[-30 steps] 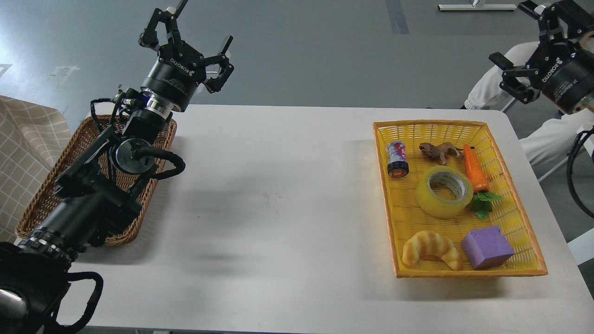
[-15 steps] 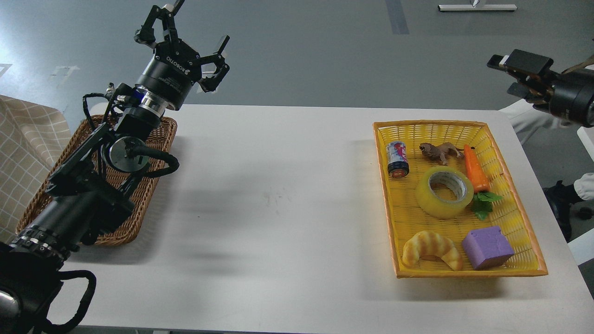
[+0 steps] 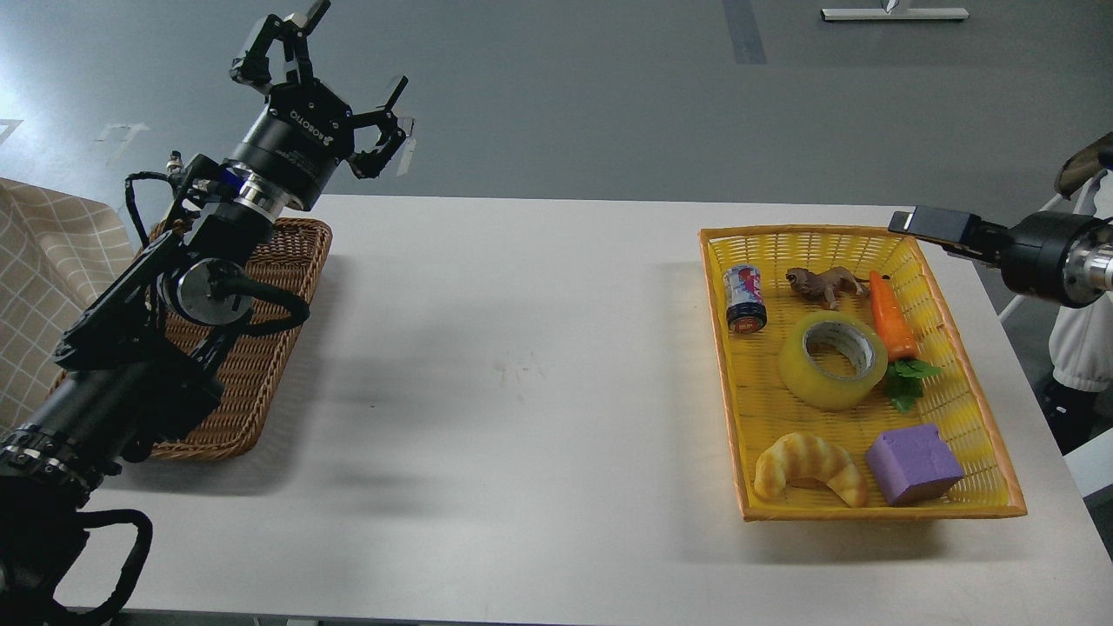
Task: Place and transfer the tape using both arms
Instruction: 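Reach the right gripper down into the yellow basket toward the tape roll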
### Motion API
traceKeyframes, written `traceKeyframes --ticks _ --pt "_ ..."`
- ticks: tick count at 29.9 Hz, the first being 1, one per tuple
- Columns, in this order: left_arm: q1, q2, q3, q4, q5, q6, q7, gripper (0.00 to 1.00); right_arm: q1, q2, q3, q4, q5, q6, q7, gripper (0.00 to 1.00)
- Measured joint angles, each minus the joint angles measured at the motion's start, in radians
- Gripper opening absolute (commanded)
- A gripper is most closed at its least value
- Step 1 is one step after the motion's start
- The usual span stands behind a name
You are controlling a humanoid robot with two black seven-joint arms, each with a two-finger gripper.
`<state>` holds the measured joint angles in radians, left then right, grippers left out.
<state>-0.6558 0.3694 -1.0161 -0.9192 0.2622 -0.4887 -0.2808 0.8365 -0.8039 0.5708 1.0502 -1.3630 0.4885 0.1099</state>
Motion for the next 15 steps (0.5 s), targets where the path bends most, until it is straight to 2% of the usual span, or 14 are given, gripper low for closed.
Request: traceKeyframes --ticks 8,15 --pt "-0.001 -0.001 0.002 0.000 0.000 0.000 0.000 0.98 0.009 0.009 -0.059 0.000 -0.134 0.000 0.008 0.99" --pt "-0.004 -0.001 0.002 0.001 0.001 0.000 0.000 0.98 0.002 0.032 -0.062 0.005 -0.153 0.000 0.008 1.00"
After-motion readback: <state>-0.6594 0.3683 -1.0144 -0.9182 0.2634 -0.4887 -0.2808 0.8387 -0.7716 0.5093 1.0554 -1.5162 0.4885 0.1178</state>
